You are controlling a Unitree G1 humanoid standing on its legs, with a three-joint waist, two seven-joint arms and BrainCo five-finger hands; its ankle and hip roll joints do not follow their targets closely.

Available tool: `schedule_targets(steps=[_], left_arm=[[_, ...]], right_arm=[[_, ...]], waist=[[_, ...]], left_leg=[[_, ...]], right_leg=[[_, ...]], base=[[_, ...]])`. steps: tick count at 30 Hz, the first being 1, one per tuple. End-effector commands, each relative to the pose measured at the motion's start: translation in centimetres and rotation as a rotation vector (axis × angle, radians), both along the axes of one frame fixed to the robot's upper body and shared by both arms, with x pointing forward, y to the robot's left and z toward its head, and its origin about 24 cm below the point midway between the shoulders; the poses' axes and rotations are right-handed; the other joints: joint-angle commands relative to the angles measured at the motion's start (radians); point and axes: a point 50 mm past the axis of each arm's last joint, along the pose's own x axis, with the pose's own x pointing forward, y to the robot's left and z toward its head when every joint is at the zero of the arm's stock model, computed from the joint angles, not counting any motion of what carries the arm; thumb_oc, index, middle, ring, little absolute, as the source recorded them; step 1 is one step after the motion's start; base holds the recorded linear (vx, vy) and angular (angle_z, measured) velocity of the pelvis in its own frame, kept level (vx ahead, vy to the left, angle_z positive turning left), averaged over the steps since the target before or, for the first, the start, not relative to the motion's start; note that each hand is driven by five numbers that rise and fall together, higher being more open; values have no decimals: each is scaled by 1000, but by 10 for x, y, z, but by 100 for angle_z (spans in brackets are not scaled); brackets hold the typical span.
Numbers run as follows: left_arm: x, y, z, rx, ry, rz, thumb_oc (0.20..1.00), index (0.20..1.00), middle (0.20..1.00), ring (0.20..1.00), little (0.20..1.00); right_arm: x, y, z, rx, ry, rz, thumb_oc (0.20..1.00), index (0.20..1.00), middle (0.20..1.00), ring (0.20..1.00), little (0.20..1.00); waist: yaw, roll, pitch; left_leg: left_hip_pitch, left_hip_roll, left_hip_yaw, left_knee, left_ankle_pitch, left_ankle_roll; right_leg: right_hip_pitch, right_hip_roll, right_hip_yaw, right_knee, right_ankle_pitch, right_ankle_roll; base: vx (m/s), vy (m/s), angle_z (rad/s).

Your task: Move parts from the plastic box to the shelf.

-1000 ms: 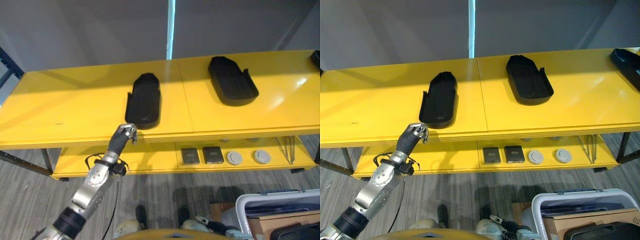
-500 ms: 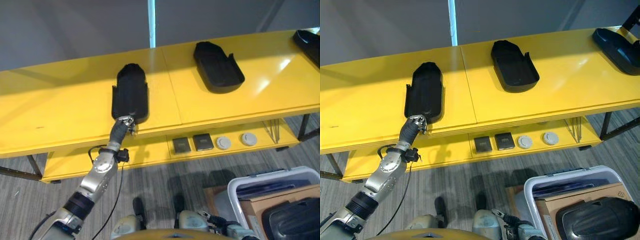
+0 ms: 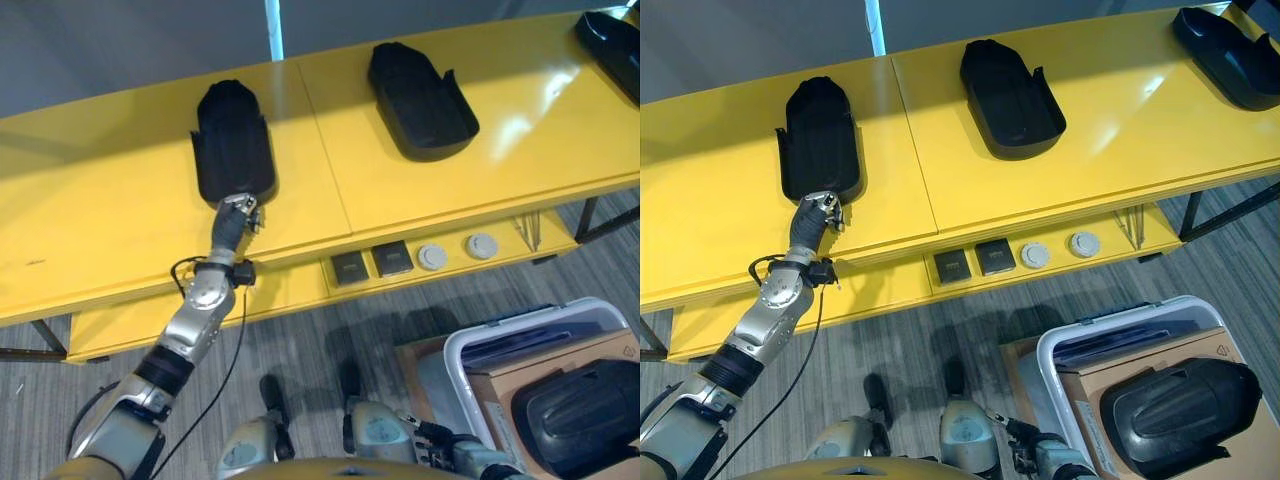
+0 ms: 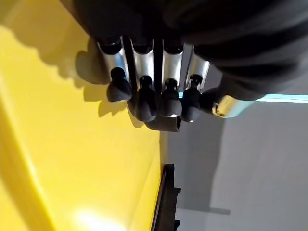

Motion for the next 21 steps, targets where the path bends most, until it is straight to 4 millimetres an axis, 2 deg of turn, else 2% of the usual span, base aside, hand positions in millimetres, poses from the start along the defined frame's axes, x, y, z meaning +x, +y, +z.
schedule_targets(steps=[1, 9, 12, 14, 15, 17, 18, 19, 21], left_arm=[[14, 3, 24, -23, -107, 41, 200, 200, 200, 200, 200], [12, 10, 21, 19, -120, 35, 200, 200, 200, 200, 200], [2, 9, 20, 18, -139, 21, 200, 200, 200, 200, 200], [-15, 8, 16, 82, -158, 0, 200, 200, 200, 200, 200], [-16, 9, 16, 83, -157, 1, 200, 200, 200, 200, 200], [-30, 10, 12, 101, -179, 9, 200, 200, 200, 200, 200], [-44, 14, 8, 114, -202, 41, 765, 765, 765, 765, 765], [-48, 15, 6, 113, -209, 57, 1000, 1000, 1000, 1000, 1000], [-55, 19, 2, 129, -213, 109, 1000, 1000, 1000, 1000, 1000]], right_arm=[[-16, -1, -4, -16, 79, 77, 1000, 1000, 1000, 1000, 1000], [-23, -3, -6, -16, 93, 62, 1000, 1000, 1000, 1000, 1000], [-26, -3, -7, -12, 98, 41, 1000, 1000, 1000, 1000, 1000], [-29, -3, -8, -10, 101, 21, 1000, 1000, 1000, 1000, 1000], [-29, -3, -8, -10, 101, 21, 1000, 1000, 1000, 1000, 1000], [-28, -3, -8, -17, 95, 7, 1000, 1000, 1000, 1000, 1000], [-25, -2, -8, -15, 88, -26, 1000, 1000, 1000, 1000, 1000], [-23, -1, -8, -12, 84, -36, 1000, 1000, 1000, 1000, 1000], [-18, 0, -7, -5, 74, -45, 1000, 1000, 1000, 1000, 1000]], waist=[[-2, -17, -10], [7, -19, -38], [21, -17, -58], [51, -13, -86], [52, -13, -87], [76, -12, -103], [105, -12, -118], [113, -13, -122], [128, -16, -128]], left_leg=[[17, 86, -29, -8, -99, -68], [36, 88, -20, -8, -105, -73], [48, 87, -19, -8, -111, -73], [61, 83, -23, -8, -115, -72], [61, 83, -23, -8, -116, -72], [73, 78, -26, -8, -125, -67], [84, 72, -33, -8, -135, -61], [87, 71, -36, -8, -138, -59], [95, 67, -43, -8, -143, -55]], right_leg=[[20, -22, 40, 3, -131, 29], [42, -23, 28, 2, -138, 33], [59, -26, 14, 2, -146, 34], [84, -32, -8, 2, -154, 34], [85, -32, -9, 2, -155, 34], [104, -38, -29, 2, -161, 31], [128, -43, -50, 2, -169, 27], [134, -45, -56, 2, -171, 27], [147, -47, -67, 2, -174, 27]], base=[[0, 0, 0], [-16, -2, -1], [-52, 11, 0], [-110, 40, 1], [-120, 46, 3], [-188, 60, 13], [-200, 50, 17], [-165, 31, 14], [-82, 7, 6]])
